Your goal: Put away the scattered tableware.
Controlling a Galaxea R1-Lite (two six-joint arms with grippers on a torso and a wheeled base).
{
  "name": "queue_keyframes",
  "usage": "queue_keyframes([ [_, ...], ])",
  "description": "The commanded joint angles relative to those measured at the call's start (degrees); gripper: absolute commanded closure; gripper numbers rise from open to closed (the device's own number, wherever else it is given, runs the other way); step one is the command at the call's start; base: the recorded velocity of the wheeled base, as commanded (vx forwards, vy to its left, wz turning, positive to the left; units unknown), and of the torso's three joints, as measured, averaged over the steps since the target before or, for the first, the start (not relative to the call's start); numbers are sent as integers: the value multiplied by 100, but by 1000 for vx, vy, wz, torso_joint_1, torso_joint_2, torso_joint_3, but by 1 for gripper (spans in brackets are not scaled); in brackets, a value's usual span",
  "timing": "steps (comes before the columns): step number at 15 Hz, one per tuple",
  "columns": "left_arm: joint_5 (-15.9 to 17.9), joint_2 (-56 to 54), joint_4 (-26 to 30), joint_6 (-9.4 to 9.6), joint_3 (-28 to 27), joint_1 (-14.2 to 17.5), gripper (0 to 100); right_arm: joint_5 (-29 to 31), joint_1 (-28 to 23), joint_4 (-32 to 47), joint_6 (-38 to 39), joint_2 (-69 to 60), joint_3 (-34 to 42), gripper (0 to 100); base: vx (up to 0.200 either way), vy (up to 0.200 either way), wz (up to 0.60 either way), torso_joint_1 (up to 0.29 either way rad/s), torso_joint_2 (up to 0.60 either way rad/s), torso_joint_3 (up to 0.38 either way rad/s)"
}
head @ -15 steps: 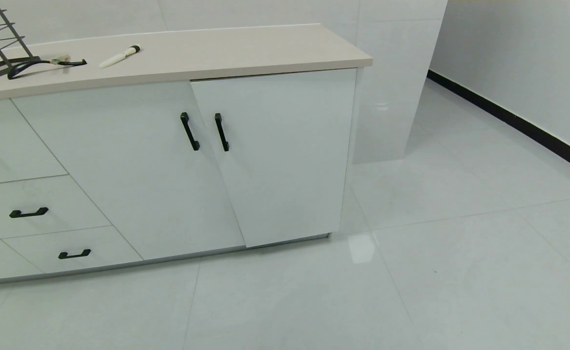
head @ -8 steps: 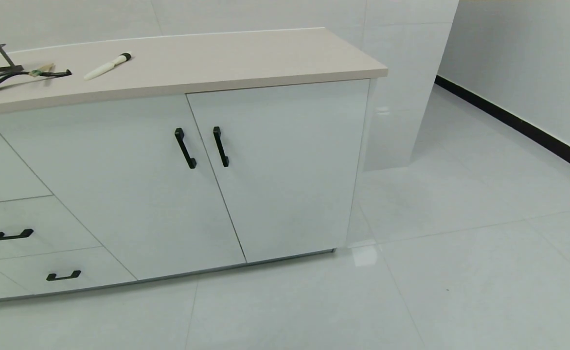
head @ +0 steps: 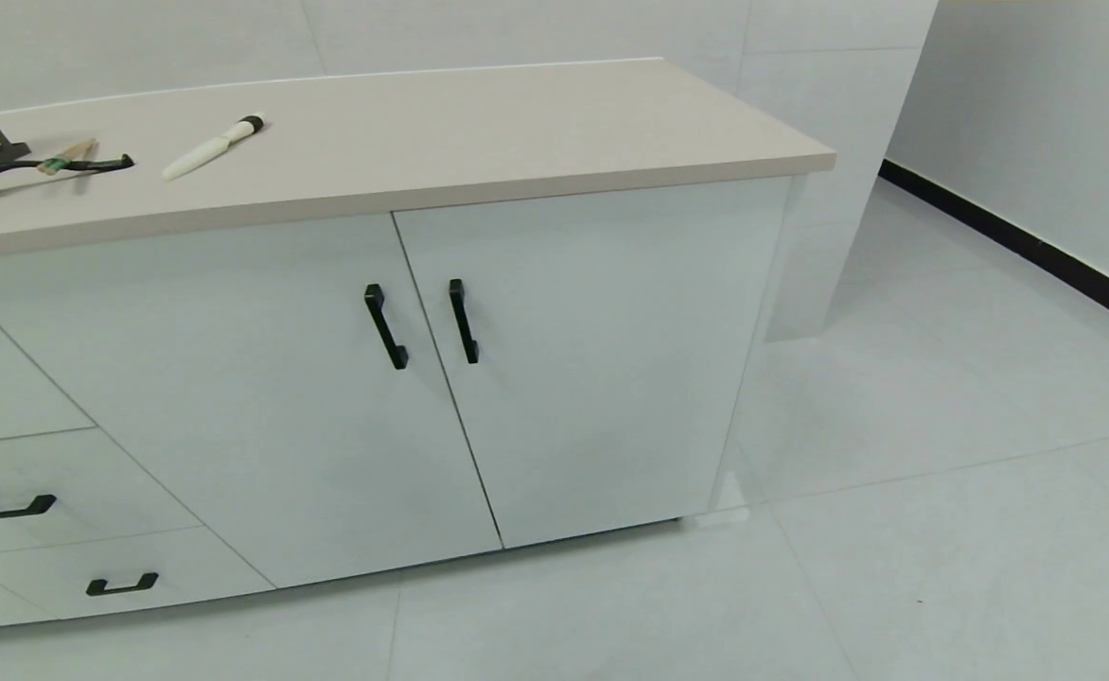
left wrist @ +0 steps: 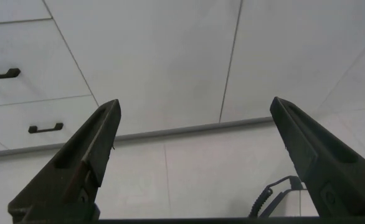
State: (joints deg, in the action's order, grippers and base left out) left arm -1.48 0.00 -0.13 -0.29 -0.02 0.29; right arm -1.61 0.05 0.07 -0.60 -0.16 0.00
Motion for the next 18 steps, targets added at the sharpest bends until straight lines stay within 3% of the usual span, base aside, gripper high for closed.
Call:
queue_keyframes([
  [1,-2,0,-4,-6,2,6,0,-6,4,1,-2,16,0,100,0,200,0,7,-7,-2],
  [18,-2,0,-4,-41,2,6,0,-6,4,1,-2,16,0,100,0,200,0,2,4,1],
])
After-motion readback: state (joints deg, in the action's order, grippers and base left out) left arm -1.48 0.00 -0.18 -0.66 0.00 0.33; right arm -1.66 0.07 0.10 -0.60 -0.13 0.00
